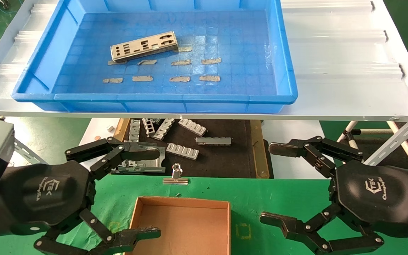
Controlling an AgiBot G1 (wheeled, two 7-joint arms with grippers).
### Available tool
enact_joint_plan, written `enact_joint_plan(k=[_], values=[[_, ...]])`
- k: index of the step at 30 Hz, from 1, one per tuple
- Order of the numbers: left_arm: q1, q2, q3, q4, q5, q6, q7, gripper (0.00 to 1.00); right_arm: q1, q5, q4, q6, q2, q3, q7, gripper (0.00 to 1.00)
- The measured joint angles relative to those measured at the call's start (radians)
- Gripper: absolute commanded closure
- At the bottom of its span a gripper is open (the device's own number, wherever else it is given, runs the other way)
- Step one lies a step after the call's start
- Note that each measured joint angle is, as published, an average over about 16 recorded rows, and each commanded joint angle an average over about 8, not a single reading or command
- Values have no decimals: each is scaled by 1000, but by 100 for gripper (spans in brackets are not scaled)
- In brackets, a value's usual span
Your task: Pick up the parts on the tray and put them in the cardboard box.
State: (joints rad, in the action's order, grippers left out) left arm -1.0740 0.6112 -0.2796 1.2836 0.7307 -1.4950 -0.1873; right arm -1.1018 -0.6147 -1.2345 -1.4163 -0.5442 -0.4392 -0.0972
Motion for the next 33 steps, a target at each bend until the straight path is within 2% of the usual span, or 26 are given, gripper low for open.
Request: enact_joint_plan(k=[12, 14, 15, 20, 22, 23, 28, 33], values=[[0, 0, 0, 0, 0, 0, 0, 0, 0, 0, 0, 0, 0, 0, 0, 0], [0, 0, 0, 0, 0, 0, 0, 0, 0, 0, 0, 0, 0, 0, 0, 11], [0, 0, 0, 0, 0, 0, 0, 0, 0, 0, 0, 0, 0, 0, 0, 21], [-2, 2, 0, -4, 2, 5, 0, 0, 0, 0, 0, 0, 0, 0, 0, 83], [-7, 5, 0, -8, 6, 12, 0, 0, 0, 0, 0, 0, 0, 0, 0, 97], [-11, 8, 0, -12, 9, 16, 1, 0, 0, 0, 0, 0, 0, 0, 0, 100], [-54, 35, -7, -50, 41, 51, 7, 0, 0, 0, 0, 0, 0, 0, 0, 100], [-145, 92, -27, -140, 105, 101, 21, 0, 0, 0, 0, 0, 0, 0, 0, 100]])
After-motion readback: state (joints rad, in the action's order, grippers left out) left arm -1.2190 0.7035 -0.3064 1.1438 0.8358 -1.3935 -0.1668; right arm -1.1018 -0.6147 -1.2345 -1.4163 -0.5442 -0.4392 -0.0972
